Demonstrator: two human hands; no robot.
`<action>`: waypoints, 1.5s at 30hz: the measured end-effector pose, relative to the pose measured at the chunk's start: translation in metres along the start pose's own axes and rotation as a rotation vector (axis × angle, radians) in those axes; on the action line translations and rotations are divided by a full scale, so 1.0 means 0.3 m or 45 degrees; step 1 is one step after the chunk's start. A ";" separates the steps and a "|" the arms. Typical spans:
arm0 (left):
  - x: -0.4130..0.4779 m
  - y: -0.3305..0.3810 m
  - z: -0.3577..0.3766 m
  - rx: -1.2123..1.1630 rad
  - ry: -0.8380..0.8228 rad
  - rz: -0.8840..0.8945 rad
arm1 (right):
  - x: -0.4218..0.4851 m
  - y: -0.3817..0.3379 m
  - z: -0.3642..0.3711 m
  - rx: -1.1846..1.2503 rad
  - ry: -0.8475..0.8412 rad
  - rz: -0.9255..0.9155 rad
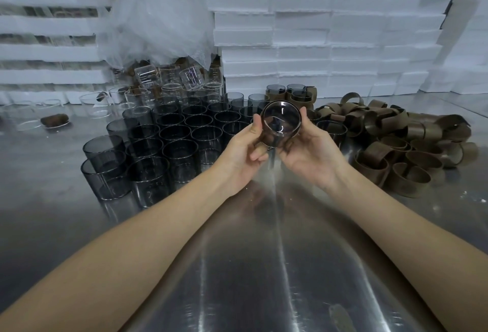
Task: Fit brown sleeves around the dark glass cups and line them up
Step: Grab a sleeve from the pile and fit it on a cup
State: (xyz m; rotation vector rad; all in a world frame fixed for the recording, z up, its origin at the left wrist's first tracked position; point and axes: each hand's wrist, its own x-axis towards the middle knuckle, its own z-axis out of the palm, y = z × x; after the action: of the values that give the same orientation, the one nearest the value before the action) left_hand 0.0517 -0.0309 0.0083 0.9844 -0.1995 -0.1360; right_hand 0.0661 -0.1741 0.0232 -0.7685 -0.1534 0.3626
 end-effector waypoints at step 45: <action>-0.026 -0.018 -0.008 0.875 -0.005 0.503 | -0.028 -0.071 -0.070 -1.883 -0.149 -0.851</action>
State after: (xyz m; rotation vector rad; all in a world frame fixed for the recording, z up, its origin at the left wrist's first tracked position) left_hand 0.0446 -0.0303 0.0017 1.6035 -0.4573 0.3147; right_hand 0.0695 -0.2049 0.0232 -2.0599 -0.8139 -0.4503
